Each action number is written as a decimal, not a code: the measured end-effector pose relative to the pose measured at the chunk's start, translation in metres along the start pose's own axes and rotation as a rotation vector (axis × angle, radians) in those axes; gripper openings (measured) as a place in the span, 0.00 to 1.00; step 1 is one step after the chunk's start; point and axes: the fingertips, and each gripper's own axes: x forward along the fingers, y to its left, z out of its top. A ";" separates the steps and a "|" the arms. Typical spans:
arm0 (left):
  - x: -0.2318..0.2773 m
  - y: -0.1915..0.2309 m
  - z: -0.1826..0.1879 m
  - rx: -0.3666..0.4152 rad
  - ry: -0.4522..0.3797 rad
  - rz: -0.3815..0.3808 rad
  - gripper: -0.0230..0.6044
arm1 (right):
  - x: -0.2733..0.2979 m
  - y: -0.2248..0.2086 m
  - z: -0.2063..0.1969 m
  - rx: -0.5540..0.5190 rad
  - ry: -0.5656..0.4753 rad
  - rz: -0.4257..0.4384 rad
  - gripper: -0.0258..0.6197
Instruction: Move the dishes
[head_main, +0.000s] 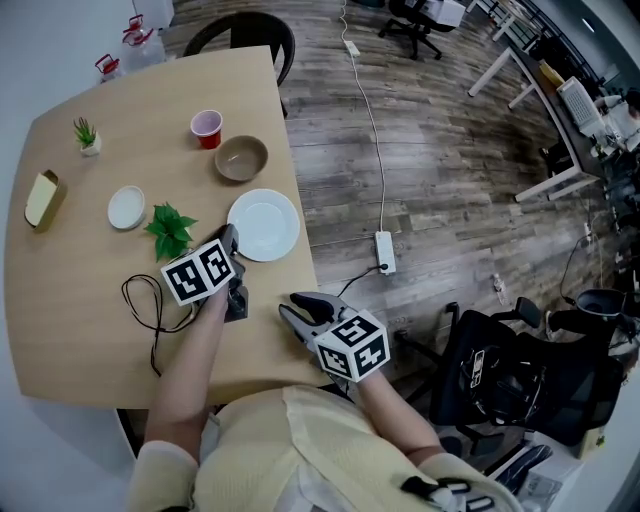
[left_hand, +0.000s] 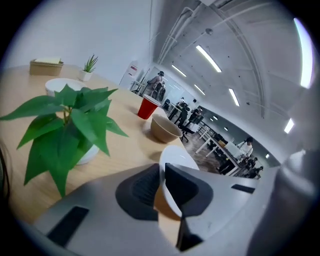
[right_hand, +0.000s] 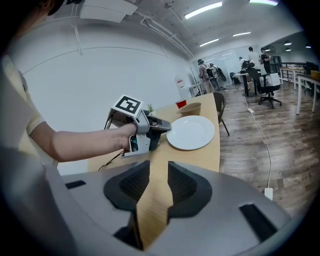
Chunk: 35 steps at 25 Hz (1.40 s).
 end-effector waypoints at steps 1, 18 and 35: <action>0.002 0.001 0.000 0.028 0.017 0.017 0.08 | 0.000 0.000 0.000 0.000 0.000 0.000 0.23; 0.025 0.005 0.008 0.604 0.129 0.188 0.09 | -0.007 -0.007 -0.005 0.017 -0.005 -0.008 0.23; -0.022 -0.022 0.035 0.639 -0.070 0.110 0.09 | 0.000 0.000 0.007 -0.003 -0.021 -0.008 0.23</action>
